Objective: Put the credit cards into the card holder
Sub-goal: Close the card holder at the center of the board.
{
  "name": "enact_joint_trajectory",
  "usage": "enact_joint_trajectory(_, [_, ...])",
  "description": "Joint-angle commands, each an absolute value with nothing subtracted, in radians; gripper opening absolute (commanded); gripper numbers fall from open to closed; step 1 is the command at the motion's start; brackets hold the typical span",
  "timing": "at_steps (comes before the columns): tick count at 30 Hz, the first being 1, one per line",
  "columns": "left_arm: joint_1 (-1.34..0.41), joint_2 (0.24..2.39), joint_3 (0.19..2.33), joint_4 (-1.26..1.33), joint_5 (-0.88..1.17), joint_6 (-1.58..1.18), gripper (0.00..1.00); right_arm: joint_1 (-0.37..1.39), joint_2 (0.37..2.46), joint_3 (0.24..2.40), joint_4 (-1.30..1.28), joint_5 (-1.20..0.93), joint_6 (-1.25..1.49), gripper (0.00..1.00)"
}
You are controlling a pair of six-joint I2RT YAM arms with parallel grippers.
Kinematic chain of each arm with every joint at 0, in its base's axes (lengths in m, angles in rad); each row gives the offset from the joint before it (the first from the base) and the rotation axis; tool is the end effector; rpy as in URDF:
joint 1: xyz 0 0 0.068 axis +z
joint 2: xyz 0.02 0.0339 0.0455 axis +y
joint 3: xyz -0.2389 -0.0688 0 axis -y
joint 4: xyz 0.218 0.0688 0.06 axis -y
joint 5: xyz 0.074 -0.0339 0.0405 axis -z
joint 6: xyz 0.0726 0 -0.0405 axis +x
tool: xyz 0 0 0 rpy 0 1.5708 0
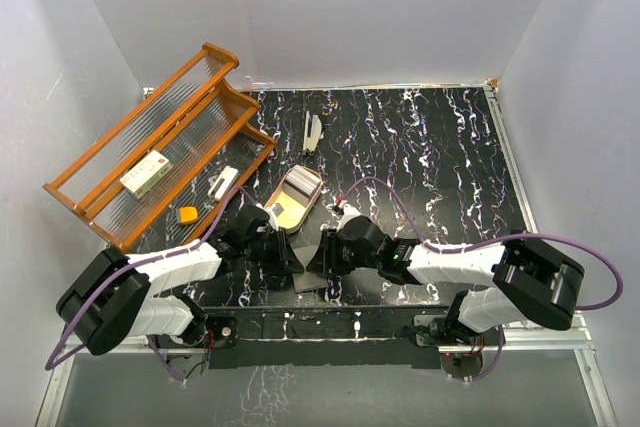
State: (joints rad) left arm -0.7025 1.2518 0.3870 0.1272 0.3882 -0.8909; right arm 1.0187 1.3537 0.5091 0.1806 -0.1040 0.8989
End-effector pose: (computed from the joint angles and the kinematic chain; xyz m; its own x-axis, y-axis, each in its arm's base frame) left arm 0.1629 -0.1739 0.1184 -0.9540 -0.1354 -0.2673 0.1113 0.6683 -0.7356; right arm 0.1369 0.2367 0.1335 -0.8975 0.0272 -0.4401 -0.3009 0.6920 0.6562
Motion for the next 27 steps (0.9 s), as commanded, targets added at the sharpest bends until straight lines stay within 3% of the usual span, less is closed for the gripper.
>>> enact_joint_trajectory(1, [-0.704,1.249,0.366,0.147,0.379,-0.908,0.13,1.015,1.359,0.521,0.262,-0.121,0.901,0.33])
enact_joint_trajectory(7, [-0.704,1.246,0.37,0.136,0.379,-0.911,0.13,1.015,1.346,0.536,0.21,-0.103,0.893,0.27])
enact_joint_trajectory(16, [-0.704,1.147,0.434,0.066,0.349,-0.918,0.15,1.006,1.195,0.546,0.022,0.051,0.859,0.31])
enact_joint_trajectory(27, [-0.704,1.276,0.475,0.095,0.349,-0.86,0.06,0.966,1.254,0.543,0.103,-0.014,0.858,0.32])
